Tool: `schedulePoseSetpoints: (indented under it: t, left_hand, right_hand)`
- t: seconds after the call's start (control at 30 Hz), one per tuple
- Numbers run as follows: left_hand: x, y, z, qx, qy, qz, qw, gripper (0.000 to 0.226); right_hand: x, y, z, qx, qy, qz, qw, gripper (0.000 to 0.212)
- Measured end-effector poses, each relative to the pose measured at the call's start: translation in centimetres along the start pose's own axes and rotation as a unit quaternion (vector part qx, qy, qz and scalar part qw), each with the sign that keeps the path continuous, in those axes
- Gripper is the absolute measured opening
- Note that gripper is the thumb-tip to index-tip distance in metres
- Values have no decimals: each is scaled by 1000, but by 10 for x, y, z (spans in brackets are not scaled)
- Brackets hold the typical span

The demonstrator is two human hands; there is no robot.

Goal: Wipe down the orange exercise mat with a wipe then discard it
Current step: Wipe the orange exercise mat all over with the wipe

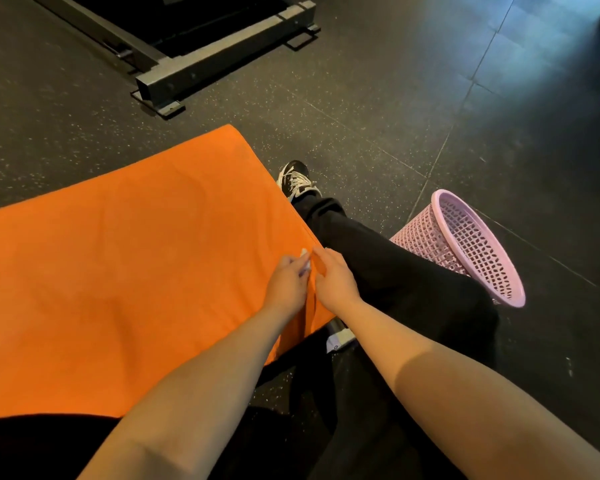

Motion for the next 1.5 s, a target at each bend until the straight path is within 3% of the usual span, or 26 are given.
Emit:
schedulePoseSetpoints:
  t: [0.1, 0.23, 0.33, 0.4, 0.57, 0.8, 0.9, 1.0, 1.07, 1.13, 1.17, 1.27, 1.37, 1.43, 1.5]
  left_hand:
    - [-11, 0, -46, 48, 57, 0, 997, 31]
    - [-11, 7, -62, 15, 78, 8, 997, 32]
    - [-10, 19, -54, -47, 92, 48, 993, 31]
    - [-14, 23, -55, -111, 109, 62, 986, 31]
    - [-18, 28, -60, -216, 137, 82, 963, 17]
    - [-18, 33, -68, -222, 173, 100, 954, 18]
    - [-25, 42, -73, -183, 178, 128, 958, 17]
    - [-35, 37, -75, -160, 176, 100, 966, 15]
    - [-38, 36, -76, -48, 163, 69, 983, 22]
    - [-45, 23, -72, 94, 154, -7, 984, 38]
    - [-50, 16, -69, 141, 142, -40, 979, 47]
    - [-73, 1, -64, 214, 95, -76, 969, 66]
    - [-84, -2, -75, 223, 102, -87, 965, 82]
    - [-88, -6, -79, 255, 102, -123, 954, 99]
    - [-92, -11, -81, 284, 90, -148, 943, 104]
  right_hand:
    - [0, -7, 14, -3, -15, -28, 999, 54]
    - [1, -12, 20, -38, -3, -13, 999, 50]
    - [-4, -12, -4, -134, 71, 50, 987, 44]
    - [-4, -22, -27, -157, 121, 50, 979, 43]
    - [7, -45, -34, 67, 69, -8, 995, 43]
    - [10, -50, -20, 249, 0, 14, 968, 43]
    - [8, -47, -24, 134, 25, 8, 991, 30]
    - [3, -38, -21, 75, 44, 37, 996, 14]
    - [1, -30, -14, -24, 37, 69, 997, 19]
    - [-5, -30, -20, -204, 70, 88, 972, 34]
    - [-8, -32, -23, -236, 83, 94, 964, 39]
    - [-17, -52, -28, -246, 76, 42, 965, 44]
    - [-28, -81, -36, -289, 115, -28, 950, 51]
    - [-33, -86, -35, -285, 125, -46, 949, 56]
    - [-34, -75, -32, -290, 112, -26, 950, 48]
Point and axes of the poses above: each hand's wrist, its own x-axis towards the middle knuckle, its own y-axis out of the back of the hand, z = x × y, the point moved 10 cm from there along x, towards the middle knuckle, and after that the axes turned 7 degrees about -z, right-handed, at the moved point
